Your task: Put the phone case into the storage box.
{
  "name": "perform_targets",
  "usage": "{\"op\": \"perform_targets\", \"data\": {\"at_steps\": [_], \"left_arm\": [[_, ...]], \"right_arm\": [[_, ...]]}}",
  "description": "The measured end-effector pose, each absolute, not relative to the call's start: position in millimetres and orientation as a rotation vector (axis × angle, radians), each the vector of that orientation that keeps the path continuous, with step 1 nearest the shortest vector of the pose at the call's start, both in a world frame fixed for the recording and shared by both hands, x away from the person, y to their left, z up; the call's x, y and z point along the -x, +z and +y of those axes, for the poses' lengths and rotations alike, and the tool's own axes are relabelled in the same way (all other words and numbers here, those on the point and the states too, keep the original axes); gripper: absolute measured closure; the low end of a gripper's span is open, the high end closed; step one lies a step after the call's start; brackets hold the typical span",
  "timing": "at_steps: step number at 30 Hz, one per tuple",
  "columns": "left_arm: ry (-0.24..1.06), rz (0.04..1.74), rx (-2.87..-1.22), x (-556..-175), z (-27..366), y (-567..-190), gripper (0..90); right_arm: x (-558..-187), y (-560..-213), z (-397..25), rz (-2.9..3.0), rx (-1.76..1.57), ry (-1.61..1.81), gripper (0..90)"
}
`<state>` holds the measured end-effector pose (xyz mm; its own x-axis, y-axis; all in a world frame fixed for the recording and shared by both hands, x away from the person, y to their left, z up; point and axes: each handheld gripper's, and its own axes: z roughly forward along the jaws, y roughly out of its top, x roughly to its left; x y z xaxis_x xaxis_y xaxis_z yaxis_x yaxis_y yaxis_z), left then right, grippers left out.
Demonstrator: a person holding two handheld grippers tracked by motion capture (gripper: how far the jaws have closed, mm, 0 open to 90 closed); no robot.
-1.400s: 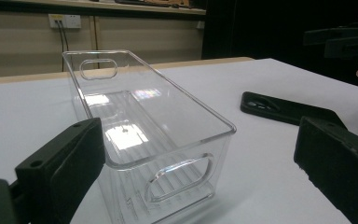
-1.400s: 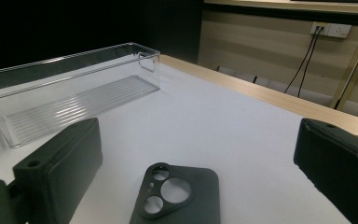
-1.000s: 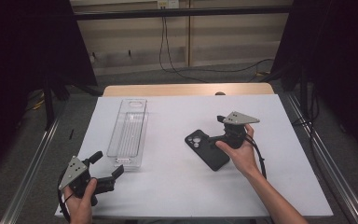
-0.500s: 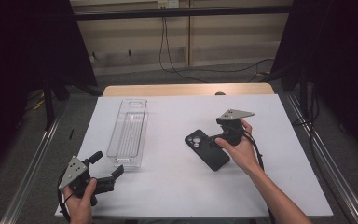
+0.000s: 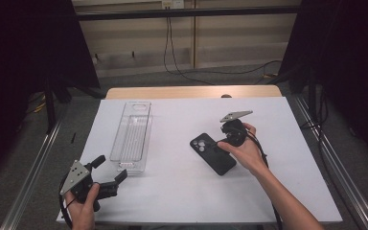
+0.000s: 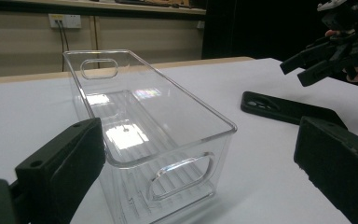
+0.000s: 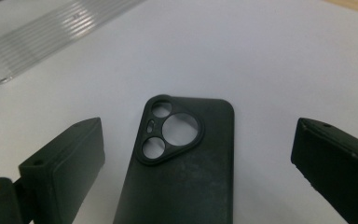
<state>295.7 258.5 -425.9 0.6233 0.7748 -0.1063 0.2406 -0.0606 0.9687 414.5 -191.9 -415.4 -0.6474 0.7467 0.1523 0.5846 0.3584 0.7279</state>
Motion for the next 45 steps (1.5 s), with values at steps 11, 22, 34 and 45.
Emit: {"op": "perform_targets", "data": {"at_steps": [11, 22, 34, 45], "left_arm": [[0.535, 0.859, -1.617, -296, 258, -426, 2.1], [0.53, 0.861, -1.615, -297, 258, -427, 2.1], [0.532, 0.854, -1.621, -296, 259, -426, 2.1], [0.531, 0.86, -1.621, -296, 259, -427, 2.1]], "right_arm": [[-419, -419, -183, 2.62, -1.209, 0.995, 4.6], [-426, -425, -178, 2.694, -1.247, 0.83, 4.7], [-424, -436, -165, 2.747, -1.198, 0.679, 4.9], [-422, -443, -160, 2.717, -1.206, 0.618, 1.2]]}}
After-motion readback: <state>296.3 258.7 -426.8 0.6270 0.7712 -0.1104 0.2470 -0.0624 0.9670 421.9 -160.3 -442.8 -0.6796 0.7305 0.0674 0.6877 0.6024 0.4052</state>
